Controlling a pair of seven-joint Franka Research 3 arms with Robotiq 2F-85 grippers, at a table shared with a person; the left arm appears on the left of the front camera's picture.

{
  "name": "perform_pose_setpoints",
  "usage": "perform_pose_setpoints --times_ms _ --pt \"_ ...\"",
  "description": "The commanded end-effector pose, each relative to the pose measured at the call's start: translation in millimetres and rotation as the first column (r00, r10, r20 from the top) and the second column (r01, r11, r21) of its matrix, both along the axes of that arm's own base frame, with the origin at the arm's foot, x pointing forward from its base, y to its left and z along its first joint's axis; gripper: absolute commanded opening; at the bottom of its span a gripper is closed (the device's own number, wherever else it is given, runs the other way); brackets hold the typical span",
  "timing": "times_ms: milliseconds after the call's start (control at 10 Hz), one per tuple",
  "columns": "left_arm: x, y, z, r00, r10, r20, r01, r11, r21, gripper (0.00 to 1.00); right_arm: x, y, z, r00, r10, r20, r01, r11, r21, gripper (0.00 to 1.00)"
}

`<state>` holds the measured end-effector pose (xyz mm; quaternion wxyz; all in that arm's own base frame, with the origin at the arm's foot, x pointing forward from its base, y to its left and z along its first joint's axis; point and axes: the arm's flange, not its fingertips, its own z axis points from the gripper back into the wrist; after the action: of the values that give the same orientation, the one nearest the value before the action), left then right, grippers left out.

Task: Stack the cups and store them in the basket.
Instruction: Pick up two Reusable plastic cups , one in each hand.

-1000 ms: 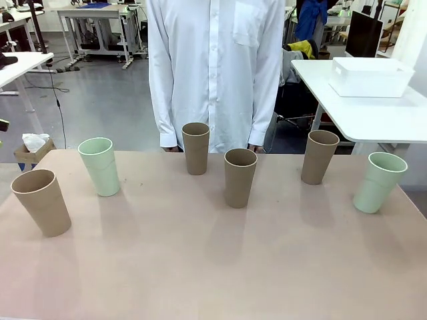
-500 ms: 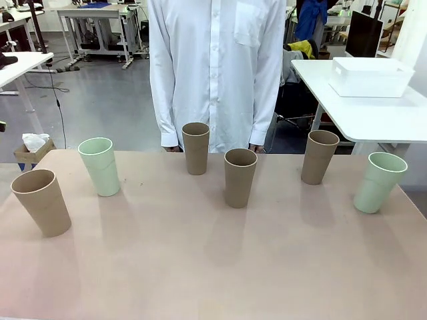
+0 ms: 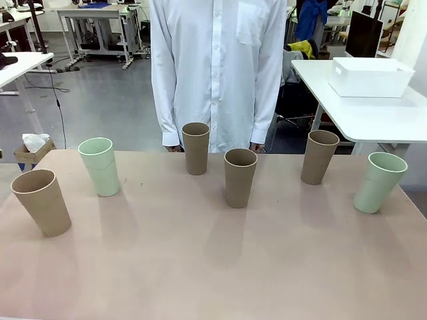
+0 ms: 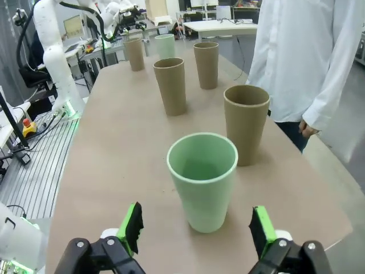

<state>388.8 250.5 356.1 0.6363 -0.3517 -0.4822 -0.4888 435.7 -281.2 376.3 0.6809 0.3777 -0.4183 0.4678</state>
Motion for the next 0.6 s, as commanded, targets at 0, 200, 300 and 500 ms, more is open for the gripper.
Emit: perform_pose_setpoints --times_ms 0,200,300,500 --pt "6 7 -12 1.000 -0.005 -0.001 0.005 1.000 -0.025 1.00 1 11 -22 0.998 -0.035 0.048 0.033 0.999 0.039 1.00" --pt "0 3 -14 1.000 -0.001 -0.014 0.001 1.000 -0.008 1.00 1 3 -16 1.000 -0.006 -0.003 0.006 1.000 0.018 1.00" --pt "0 3 -14 1.000 -0.001 -0.014 0.001 1.000 -0.008 1.00 1 3 -16 1.000 -0.006 -0.003 0.006 1.000 0.018 1.00" --pt "0 3 -14 1.000 -0.001 -0.014 0.001 1.000 -0.008 1.00 1 3 -16 1.000 -0.006 -0.003 0.006 1.000 0.018 1.00"
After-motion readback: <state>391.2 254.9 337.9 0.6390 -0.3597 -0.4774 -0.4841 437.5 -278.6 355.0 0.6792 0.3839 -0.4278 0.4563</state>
